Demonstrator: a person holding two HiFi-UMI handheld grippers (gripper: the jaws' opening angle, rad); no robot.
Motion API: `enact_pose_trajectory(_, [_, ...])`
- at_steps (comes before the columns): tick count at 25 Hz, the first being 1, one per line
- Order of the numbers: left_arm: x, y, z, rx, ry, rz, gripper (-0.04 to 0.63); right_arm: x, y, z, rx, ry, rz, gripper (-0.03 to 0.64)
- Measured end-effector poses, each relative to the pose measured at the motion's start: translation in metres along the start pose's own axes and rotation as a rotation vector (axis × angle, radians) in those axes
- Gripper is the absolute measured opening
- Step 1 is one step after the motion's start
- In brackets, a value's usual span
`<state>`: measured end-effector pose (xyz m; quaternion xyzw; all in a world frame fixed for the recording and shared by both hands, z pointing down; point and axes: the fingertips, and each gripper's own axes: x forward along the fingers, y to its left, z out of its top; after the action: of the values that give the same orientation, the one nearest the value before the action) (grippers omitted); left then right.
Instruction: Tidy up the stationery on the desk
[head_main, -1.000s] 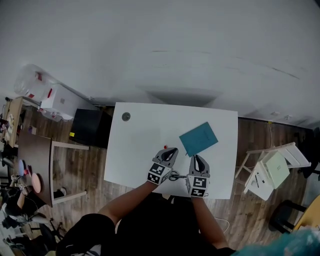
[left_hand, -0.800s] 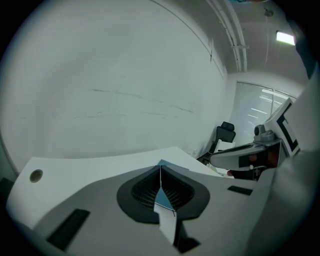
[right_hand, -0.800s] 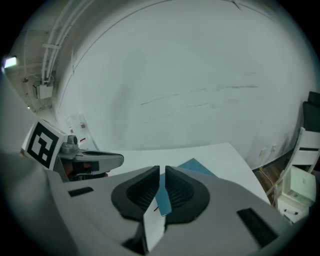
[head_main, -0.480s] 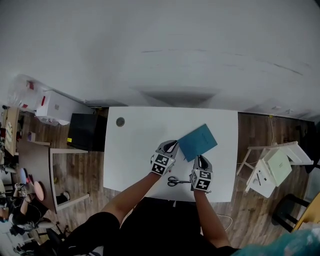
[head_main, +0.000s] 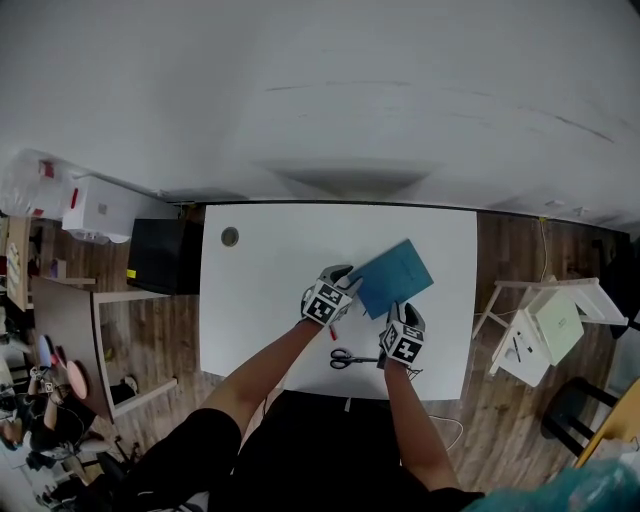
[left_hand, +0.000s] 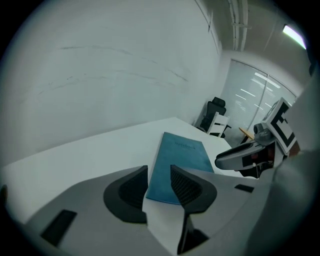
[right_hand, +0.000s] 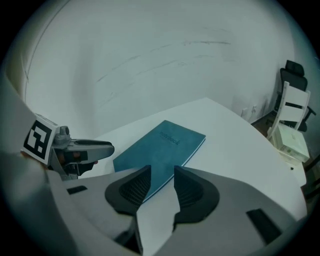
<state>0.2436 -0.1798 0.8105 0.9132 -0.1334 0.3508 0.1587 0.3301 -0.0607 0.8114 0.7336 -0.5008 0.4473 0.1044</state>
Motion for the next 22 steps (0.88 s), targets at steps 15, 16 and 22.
enact_pose_trajectory(15, [0.028, -0.003, -0.027, 0.031, 0.162, -0.048, 0.149, 0.019, 0.009, -0.018, 0.073, 0.041, 0.042, 0.135])
enact_pose_trajectory(16, [0.028, -0.003, -0.026, 0.019, 0.166, -0.051, 0.149, 0.019, 0.008, -0.019, 0.069, 0.041, 0.038, 0.135])
enact_pose_trajectory(22, [0.029, 0.0, -0.029, -0.065, 0.19, -0.099, 0.155, 0.02, 0.007, -0.019, 0.023, 0.032, 0.021, 0.135])
